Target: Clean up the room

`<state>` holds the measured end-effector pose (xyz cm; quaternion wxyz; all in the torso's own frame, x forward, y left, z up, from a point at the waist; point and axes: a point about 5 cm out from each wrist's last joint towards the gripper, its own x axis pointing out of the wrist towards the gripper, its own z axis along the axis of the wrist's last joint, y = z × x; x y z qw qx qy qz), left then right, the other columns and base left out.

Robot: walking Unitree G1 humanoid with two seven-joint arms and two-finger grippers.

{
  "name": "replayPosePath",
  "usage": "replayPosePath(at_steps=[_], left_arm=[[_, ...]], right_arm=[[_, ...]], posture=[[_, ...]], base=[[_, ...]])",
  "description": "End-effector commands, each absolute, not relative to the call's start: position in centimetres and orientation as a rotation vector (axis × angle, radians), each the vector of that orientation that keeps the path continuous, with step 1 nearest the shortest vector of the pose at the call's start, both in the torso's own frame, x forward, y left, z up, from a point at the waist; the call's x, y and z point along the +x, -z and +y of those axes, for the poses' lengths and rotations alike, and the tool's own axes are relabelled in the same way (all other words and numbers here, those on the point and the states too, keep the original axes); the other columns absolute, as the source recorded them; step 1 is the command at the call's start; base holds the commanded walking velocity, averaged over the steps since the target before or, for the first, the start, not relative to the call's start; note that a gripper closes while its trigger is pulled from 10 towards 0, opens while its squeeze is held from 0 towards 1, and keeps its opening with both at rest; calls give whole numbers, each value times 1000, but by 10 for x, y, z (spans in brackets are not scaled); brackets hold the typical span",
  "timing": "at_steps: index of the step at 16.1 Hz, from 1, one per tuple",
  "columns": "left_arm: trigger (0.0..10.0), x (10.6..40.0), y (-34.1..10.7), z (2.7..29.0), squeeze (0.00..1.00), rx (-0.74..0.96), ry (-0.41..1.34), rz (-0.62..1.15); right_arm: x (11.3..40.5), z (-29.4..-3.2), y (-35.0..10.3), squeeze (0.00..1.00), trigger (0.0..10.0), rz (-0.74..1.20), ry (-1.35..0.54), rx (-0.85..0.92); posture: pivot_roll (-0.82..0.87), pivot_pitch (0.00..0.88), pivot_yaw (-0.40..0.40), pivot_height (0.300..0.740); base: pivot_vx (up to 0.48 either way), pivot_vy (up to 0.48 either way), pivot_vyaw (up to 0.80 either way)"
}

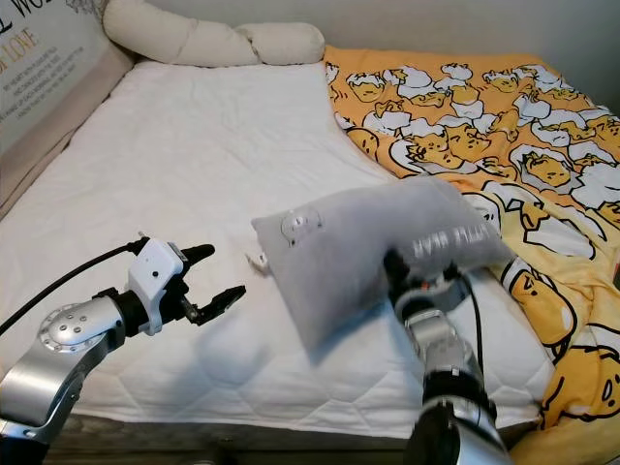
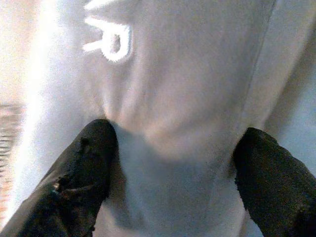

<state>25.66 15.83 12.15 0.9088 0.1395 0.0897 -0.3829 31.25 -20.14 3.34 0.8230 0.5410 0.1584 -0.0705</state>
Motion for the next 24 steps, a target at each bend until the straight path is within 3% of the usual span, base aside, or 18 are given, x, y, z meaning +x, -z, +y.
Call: replayPosePath(at_steps=[1,6,18,24], left_arm=[[10000,255,-125,158,0,288,801,182],[10000,247,-120,159,0,269,803,211],[10000,246,-116,160,0,271,959,307],[10000,245,-118,183,0,264,883,314]], right_arm=[[318,-201,-41,0,0,301,107,1188],[322,-193,-40,0,0,333,73,1116],[327,-194,-45,0,0,307,95,1132],[344,-192,-65,0,0,294,50,1062]], posture=[[131,0,-8,740],[103,0,4,740],[67,0,22,740],[53,0,37,740]], base=[[0,0,0],[0,0,0],[0,0,0],[0,0,0]])
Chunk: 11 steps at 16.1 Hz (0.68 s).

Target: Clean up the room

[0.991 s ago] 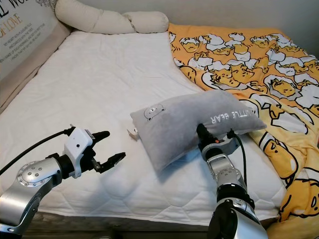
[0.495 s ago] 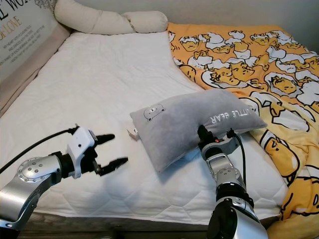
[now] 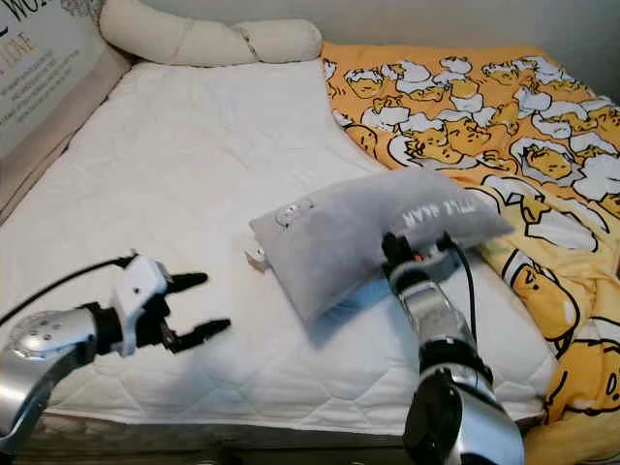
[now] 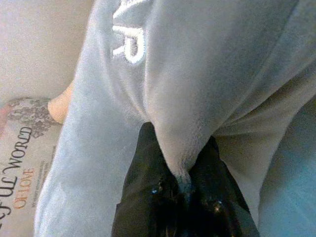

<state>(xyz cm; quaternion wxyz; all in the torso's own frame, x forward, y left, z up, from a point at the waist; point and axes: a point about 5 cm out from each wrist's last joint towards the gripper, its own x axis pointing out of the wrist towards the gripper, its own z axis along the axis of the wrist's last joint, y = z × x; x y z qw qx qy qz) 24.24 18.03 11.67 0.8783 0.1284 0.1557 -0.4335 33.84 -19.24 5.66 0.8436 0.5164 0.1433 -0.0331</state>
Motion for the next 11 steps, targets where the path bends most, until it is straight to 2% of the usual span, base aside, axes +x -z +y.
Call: replayPosePath(at_steps=[1,2,3,4,5,7,8,11], left_arm=[[10000,245,-119,182,0,264,879,311],[10000,246,-120,182,0,265,872,303],[10000,255,-127,188,0,279,754,231],[10000,259,-128,191,0,287,708,211],[10000,282,-135,213,0,314,427,146],[10000,295,-142,227,0,316,264,114],[10000,302,-152,237,0,286,149,64],[10000,305,-156,246,0,288,73,32]], right_arm=[[347,-191,-69,0,0,293,39,1050],[351,-190,-74,0,0,294,21,1036],[364,-182,-96,0,0,281,-53,1013],[367,-179,-101,0,0,276,-71,1011],[380,-165,-127,0,0,254,-156,969],[389,-148,-150,0,0,242,-245,936],[395,-130,-175,0,0,218,-344,921],[397,-112,-206,0,0,175,-477,928]], posture=[[54,0,35,740],[54,0,34,740],[59,0,28,740],[59,0,27,740],[62,0,21,740],[58,0,25,740],[51,0,30,740],[43,0,37,740]], base=[[0,0,0],[0,0,0],[0,0,0],[0,0,0],[0,0,0],[0,0,0],[0,0,0],[0,0,0]])
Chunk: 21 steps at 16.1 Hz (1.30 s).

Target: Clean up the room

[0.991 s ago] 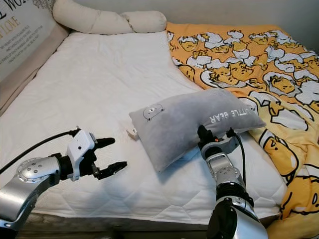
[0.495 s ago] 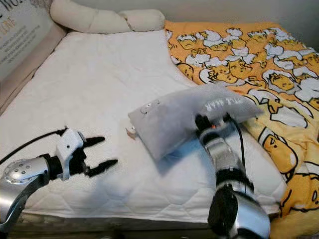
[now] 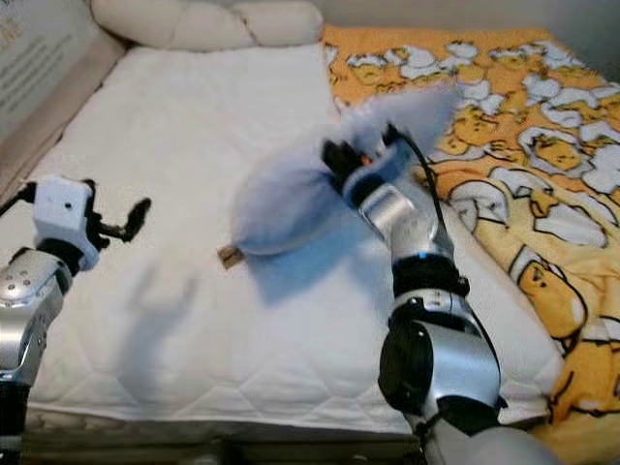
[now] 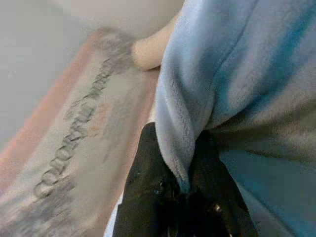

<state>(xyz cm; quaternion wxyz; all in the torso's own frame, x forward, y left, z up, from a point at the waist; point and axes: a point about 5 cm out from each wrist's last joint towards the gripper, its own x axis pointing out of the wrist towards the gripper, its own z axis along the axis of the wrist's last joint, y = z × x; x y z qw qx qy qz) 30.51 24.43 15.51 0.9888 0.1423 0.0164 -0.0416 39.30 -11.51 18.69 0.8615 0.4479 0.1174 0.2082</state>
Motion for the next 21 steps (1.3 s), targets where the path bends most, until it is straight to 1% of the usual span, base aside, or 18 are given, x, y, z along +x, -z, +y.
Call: replayPosePath(at_steps=[1,2,3,4,5,6,7,8,9,10,11,12,13,14,15,17,18,21], left_arm=[[10000,306,-157,250,0,290,39,20],[10000,307,-159,254,0,293,0,6],[10000,308,-160,256,0,294,-18,1],[10000,308,-162,259,0,296,-31,-4],[10000,308,-163,261,0,298,-35,-10],[10000,307,-163,262,0,302,-39,-13],[10000,308,-164,265,0,296,-48,-19],[10000,308,-164,266,0,293,-48,-22],[10000,309,-164,266,0,288,-44,-23],[10000,310,-164,265,0,278,-33,-22],[10000,312,-162,261,0,254,-2,-13],[10000,316,-156,247,0,206,98,12],[10000,318,-140,224,0,143,242,95],[10000,318,-124,208,0,113,333,174],[10000,317,-108,193,0,90,413,243],[10000,320,-91,176,0,27,489,292],[10000,325,-84,171,1000,-7,499,325],[10000,336,-77,152,1000,-162,570,371]], right_arm=[[394,-105,-220,0,0,167,-558,956],[389,-102,-235,0,0,152,-643,986],[386,-104,-241,0,0,147,-678,1003],[378,-112,-251,0,0,143,-730,1047],[371,-126,-251,0,0,168,-755,1090],[367,-131,-248,0,0,188,-764,1105],[355,-147,-213,0,0,303,-734,1028],[343,-156,-181,0,0,405,-700,962],[338,-162,-157,0,0,472,-653,926],[328,-170,-121,0,0,573,-576,867],[321,-176,-95,0,39,624,-520,833],[304,-187,-48,0,2039,727,-389,746],[285,-201,-10,0,0,840,-200,623],[276,-208,3,0,0,880,-98,572],[276,-211,5,0,0,867,-47,578],[285,-209,-2,0,0,796,-68,616],[289,-208,-5,0,0,759,-87,620],[290,-205,-3,0,0,750,-106,598]], posture=[[41,0,39,740],[44,0,39,740],[45,0,38,740],[48,0,38,740],[45,0,41,740],[43,0,43,740],[38,0,48,740],[38,0,48,740],[38,0,48,740],[38,0,48,740],[25,0,62,740],[33,0,61,740],[45,0,54,740],[53,0,47,740],[50,0,47,740],[44,0,41,740],[44,0,39,740],[30,0,33,740]], base=[[0,0,0],[0,0,0],[0,0,0],[0,0,0],[0,0,0],[0,0,0],[0,0,0],[0,0,0],[0,0,0],[0,0,0],[0,0,0],[0,0,0],[0,0,0],[0,0,0],[0,0,0],[0,0,0],[0,0,0],[0,0,0]])
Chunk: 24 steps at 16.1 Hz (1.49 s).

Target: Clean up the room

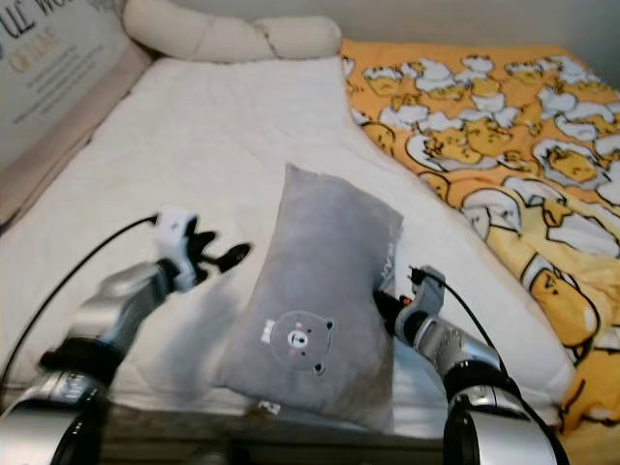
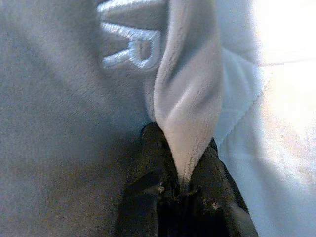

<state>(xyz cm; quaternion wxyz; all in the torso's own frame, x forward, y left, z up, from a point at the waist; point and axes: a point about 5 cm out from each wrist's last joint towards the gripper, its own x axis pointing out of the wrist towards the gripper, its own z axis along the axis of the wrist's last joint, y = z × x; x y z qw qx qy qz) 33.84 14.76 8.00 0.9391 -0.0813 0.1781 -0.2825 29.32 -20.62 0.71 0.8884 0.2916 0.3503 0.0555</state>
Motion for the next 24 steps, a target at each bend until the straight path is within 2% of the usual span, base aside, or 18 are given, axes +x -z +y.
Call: replayPosePath(at_steps=[1,3,5,7,8,9,11,13,15,18,22,24], left_arm=[[10000,337,-70,138,1000,-265,616,426],[10000,333,-56,129,1000,-305,621,515],[10000,328,-43,133,1000,-339,563,596],[10000,326,-41,129,1000,-461,589,612],[10000,325,-42,126,1000,-491,606,610],[10000,324,-45,114,1000,-606,674,598],[10000,322,-47,104,1000,-672,733,594],[10000,324,-57,94,1000,-882,779,545],[10000,323,-63,90,1000,-903,871,520],[10000,325,-75,95,1000,-1033,920,456],[10000,323,-75,95,1000,-966,978,464],[10000,319,-66,90,1000,-679,1023,509]], right_arm=[[288,-205,0,0,0,760,-103,586],[289,-204,-1,0,0,750,-123,590],[291,-200,-4,0,0,741,-167,592],[291,-197,-5,0,0,745,-217,595],[290,-197,-4,0,0,749,-225,593],[289,-197,-3,0,0,763,-232,577],[290,-197,-4,0,0,764,-236,577],[296,-191,-10,0,0,751,-275,580],[298,-186,-12,0,0,743,-306,579],[304,-177,-18,0,0,727,-343,590],[307,-175,-22,0,0,717,-358,596],[310,-173,-27,0,0,700,-389,572]], posture=[[17,0,32,740],[1,0,40,740],[-8,0,42,740],[-2,0,22,740],[-2,0,17,740],[-4,0,5,740],[-4,0,-1,740],[-5,0,-7,740],[-6,0,-8,740],[1,0,-13,740],[-2,0,-12,740],[-4,0,-9,740]], base=[[0,0,0],[0,0,0],[0,0,0],[0,0,0],[0,0,0],[0,0,0],[0,0,0],[0,0,0],[0,0,0],[0,0,0],[0,0,0],[0,0,0]])
